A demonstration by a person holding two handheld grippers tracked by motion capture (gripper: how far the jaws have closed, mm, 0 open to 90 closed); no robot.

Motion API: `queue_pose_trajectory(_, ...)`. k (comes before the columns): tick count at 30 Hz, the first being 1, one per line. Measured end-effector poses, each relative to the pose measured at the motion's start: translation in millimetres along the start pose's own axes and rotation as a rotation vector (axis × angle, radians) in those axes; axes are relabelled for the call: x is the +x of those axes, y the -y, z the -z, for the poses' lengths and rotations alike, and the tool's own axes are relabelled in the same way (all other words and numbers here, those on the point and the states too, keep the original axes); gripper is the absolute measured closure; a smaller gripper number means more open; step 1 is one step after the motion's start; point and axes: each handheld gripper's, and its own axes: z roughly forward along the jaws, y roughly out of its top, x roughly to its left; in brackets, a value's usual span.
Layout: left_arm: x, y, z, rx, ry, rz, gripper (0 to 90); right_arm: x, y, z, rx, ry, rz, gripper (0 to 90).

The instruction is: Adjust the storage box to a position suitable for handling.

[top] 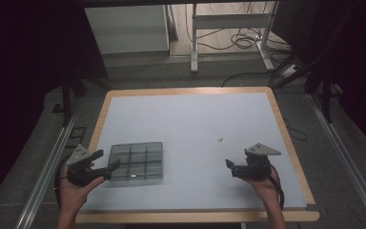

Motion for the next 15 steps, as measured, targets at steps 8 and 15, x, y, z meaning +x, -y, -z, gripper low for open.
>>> queue_pose_trajectory(8, -0.6, -0.7, 1.9, -0.02, -0.002, -0.004, 41.9, -6.8, 1.0, 5.6, -0.006, 0.014, -0.018, 12.8)
queue_pose_trajectory(15, 7.1, 1.3, 7.9, -0.016, 0.037, 0.03, 83.9, -9.8, 0.3, 10.8, -0.018, 0.015, -0.02, 12.8)
